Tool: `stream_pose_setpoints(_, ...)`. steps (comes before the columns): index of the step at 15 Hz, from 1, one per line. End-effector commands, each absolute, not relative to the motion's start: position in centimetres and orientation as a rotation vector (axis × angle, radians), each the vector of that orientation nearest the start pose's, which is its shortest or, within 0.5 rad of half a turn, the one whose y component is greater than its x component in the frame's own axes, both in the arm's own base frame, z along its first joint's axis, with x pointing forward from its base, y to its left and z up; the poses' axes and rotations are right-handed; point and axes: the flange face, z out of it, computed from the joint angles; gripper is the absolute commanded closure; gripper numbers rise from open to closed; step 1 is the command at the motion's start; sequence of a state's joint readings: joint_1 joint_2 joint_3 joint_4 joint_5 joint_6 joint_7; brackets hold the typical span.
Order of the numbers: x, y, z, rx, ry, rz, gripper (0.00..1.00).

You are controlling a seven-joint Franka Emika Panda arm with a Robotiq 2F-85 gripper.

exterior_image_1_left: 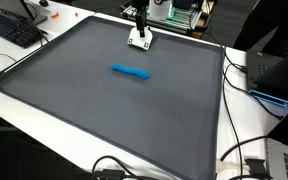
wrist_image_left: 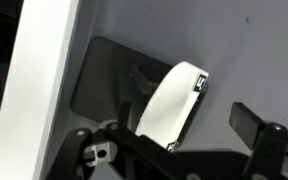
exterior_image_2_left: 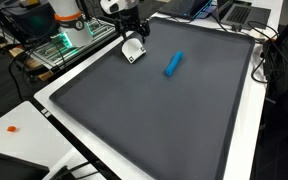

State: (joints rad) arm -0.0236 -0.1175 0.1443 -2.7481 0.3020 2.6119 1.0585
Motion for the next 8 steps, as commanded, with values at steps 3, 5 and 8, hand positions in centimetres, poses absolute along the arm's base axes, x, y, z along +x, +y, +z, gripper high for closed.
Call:
stream_pose_setpoints(3, 39.5, 3.5, 23.5, -2.458, 1.774, 0.050, 0.00)
stream_pose_setpoints(5, 39.7, 3.4, 23.2, -2.433, 1.799, 0.021, 0.00)
stream_pose_setpoints(8, 40.0, 3.3, 22.7, -2.399, 1.836, -0.013, 0.00)
